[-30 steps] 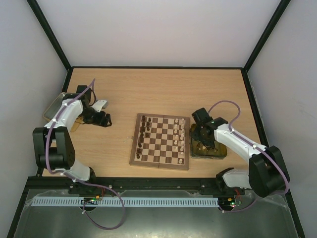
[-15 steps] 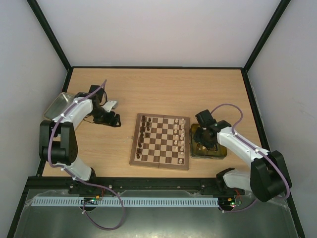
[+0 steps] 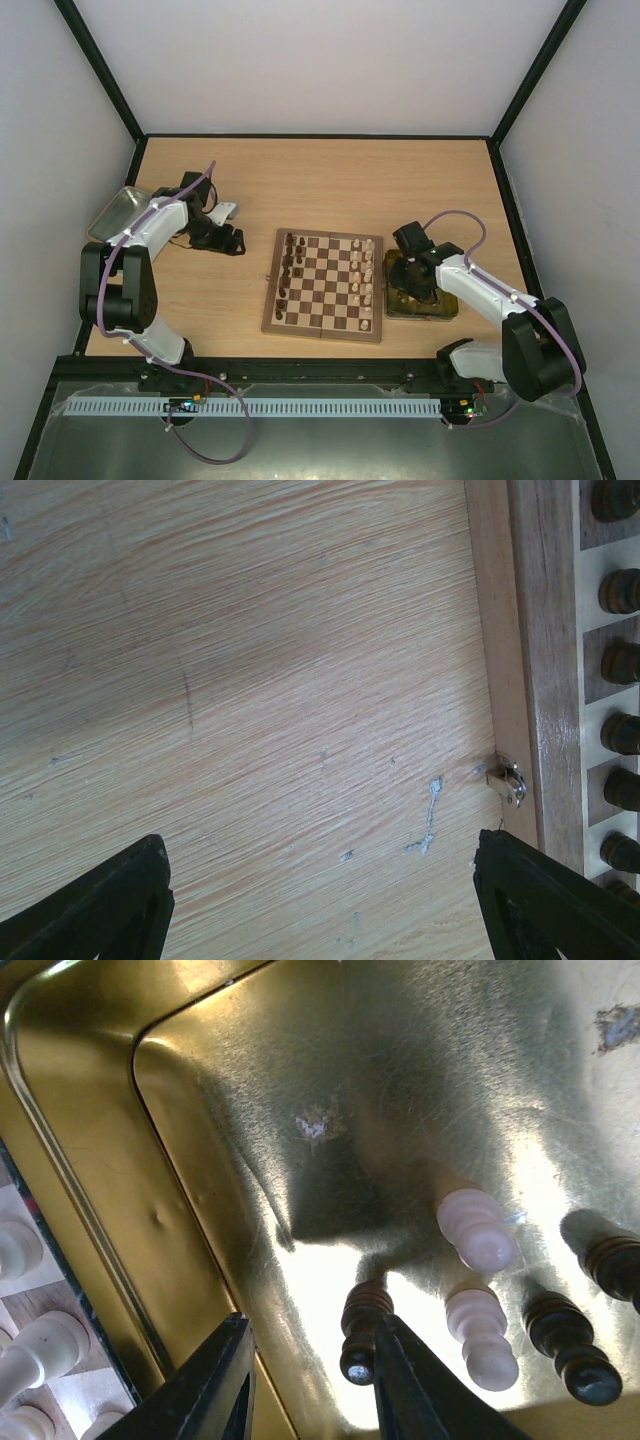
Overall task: Set up the chess pieces on the board
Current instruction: Pick up the chess piece from the storage box, then place the chess piece on the chessboard.
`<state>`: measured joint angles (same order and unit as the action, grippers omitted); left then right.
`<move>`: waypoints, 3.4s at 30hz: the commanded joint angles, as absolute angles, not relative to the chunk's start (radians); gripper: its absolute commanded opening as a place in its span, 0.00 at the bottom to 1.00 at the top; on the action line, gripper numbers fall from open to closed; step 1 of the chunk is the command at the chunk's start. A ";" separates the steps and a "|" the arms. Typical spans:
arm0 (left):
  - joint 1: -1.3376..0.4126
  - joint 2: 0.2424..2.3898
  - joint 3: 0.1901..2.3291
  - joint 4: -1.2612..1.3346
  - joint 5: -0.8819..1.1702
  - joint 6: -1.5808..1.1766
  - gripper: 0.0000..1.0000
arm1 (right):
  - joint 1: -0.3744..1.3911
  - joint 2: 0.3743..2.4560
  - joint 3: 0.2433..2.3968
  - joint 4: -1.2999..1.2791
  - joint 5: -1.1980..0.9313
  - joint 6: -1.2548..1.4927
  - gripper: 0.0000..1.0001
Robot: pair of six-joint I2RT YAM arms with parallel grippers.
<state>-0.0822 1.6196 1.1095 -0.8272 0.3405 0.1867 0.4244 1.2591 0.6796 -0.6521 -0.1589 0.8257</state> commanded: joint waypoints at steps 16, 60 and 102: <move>-0.089 1.612 1.096 -0.844 0.359 0.178 0.83 | 0.419 1.251 0.674 -0.696 -0.161 0.805 0.31; -0.097 1.583 1.066 -0.813 0.372 0.172 0.83 | 0.443 1.306 0.926 -0.944 -0.118 0.647 0.03; -0.085 1.505 1.041 -0.777 0.330 0.147 0.85 | 1.006 1.972 1.517 -0.800 -0.220 0.756 0.04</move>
<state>-0.0906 1.5333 1.0576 -0.7700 0.3325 0.1532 1.0016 1.9553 1.4883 -0.8082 -0.2153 0.7631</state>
